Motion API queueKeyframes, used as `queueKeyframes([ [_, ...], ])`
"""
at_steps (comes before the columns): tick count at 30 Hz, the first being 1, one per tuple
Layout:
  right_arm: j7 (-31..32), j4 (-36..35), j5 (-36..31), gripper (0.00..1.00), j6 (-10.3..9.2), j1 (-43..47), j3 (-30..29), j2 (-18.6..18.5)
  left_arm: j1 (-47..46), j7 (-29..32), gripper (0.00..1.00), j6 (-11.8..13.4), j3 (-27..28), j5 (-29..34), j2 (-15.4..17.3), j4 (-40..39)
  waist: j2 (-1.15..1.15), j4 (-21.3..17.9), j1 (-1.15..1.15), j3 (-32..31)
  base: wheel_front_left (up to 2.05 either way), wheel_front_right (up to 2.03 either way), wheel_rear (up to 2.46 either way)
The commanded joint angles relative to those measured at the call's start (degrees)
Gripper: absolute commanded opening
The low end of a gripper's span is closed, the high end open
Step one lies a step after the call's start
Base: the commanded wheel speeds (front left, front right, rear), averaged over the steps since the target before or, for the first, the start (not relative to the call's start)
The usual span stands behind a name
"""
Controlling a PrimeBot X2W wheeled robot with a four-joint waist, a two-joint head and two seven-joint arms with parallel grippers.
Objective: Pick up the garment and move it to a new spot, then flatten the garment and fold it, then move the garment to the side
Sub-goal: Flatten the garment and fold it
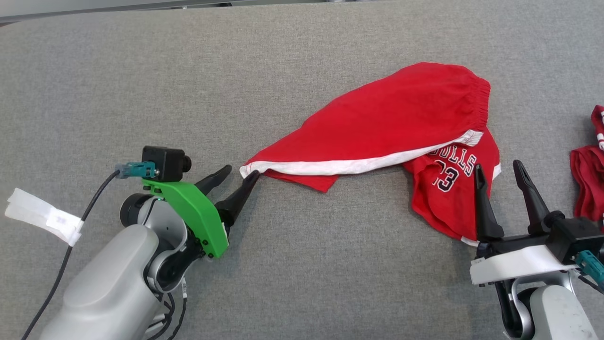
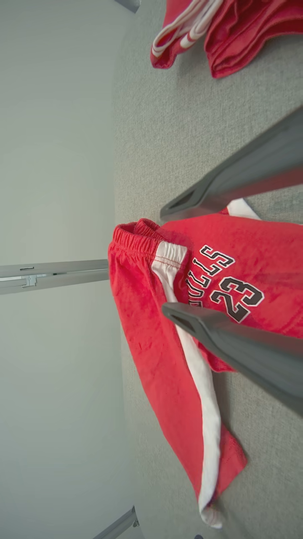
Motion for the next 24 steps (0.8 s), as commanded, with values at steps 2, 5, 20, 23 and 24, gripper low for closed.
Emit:
queueKeyframes([
  [2,-0.2,-0.2,-0.2,1.00,-0.02,0.8,-0.2,-0.2,1.1,-0.3,1.00,-0.7,-0.4,-0.5,0.0,1.5,0.39,0.0,0.00,-0.2,0.00,0.00,0.00],
  [5,-0.2,-0.2,0.0,1.00,-0.02,1.3,-0.4,-0.2,1.6,-1.3,1.00,-1.0,-0.6,-1.0,1.0,2.5,0.39,-0.2,0.00,-0.9,0.00,0.00,0.00],
  [20,-0.2,-2.5,-1.5,1.00,-0.02,5.1,-4.6,-0.2,14.4,-20.8,1.00,8.7,3.7,6.2,6.4,-5.4,0.39,-0.7,0.00,-6.2,0.00,0.00,0.00],
  [23,-0.2,-2.4,-2.2,1.00,-0.02,5.9,-5.3,-0.2,18.3,-22.6,1.00,12.1,6.3,7.8,6.4,-6.9,0.39,-0.1,0.00,-7.7,0.00,0.00,0.00],
  [24,-0.2,-2.3,-2.4,1.00,-0.02,6.3,-5.5,-0.2,19.4,-22.9,1.00,12.9,7.1,9.0,6.6,-7.3,0.39,0.2,0.00,-8.1,0.00,0.00,0.00],
])
